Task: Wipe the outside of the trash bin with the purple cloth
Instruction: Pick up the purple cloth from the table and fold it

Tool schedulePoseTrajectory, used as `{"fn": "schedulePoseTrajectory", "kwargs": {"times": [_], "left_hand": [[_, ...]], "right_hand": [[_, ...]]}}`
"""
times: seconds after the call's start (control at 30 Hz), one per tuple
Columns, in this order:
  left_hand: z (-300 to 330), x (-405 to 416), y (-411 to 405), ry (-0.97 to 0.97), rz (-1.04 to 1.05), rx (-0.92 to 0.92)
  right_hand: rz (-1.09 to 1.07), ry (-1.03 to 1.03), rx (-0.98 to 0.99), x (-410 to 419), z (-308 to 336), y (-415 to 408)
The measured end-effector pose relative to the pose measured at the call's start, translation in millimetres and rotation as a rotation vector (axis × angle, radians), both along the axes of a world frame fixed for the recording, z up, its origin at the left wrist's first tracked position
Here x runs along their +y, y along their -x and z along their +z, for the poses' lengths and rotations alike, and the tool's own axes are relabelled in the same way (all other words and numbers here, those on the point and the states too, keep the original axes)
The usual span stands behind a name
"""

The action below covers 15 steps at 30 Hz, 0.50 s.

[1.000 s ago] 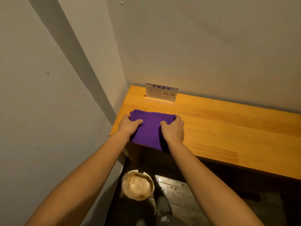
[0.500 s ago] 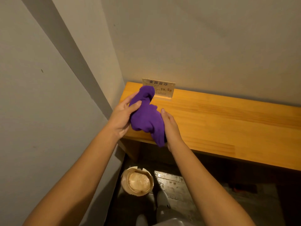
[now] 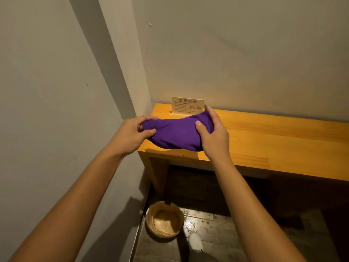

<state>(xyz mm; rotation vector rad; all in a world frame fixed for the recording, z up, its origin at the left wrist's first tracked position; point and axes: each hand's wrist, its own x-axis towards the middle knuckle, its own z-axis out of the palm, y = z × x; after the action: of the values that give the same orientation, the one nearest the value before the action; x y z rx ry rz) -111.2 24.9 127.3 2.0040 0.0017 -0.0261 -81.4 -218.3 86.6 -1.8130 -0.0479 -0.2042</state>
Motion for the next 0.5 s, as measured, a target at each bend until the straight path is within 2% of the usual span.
{"fn": "schedulePoseTrajectory", "kwargs": {"times": [0.03,0.1,0.27,0.4,0.43,0.47,0.5], "left_hand": [[0.9,0.9,6.0,-0.089,0.029,-0.026],[1.7,3.1,17.2,-0.145,0.093,-0.08],[3.8,8.6,49.7,-0.039,0.089,-0.093],[0.9,8.0,75.7,-0.244,0.081,-0.152],[1.7,7.1,79.9,-0.237,0.081,-0.158],[3.5,6.2,83.8,-0.145,0.052,-0.131],[6.5,4.5,88.2,0.025,0.008,-0.067]], "right_hand": [[-0.011,0.052,-0.044,1.0,4.1,9.7],[-0.025,0.106,-0.103,4.7,10.8,29.0],[-0.005,0.074,-0.12,3.5,31.2,67.9],[0.115,0.112,-0.126,-5.4,46.6,91.6],[0.131,0.135,-0.128,-7.6,49.7,96.3],[0.13,0.146,-0.136,-10.3,53.6,99.9],[0.123,0.139,-0.146,-13.3,57.7,102.3]]}}
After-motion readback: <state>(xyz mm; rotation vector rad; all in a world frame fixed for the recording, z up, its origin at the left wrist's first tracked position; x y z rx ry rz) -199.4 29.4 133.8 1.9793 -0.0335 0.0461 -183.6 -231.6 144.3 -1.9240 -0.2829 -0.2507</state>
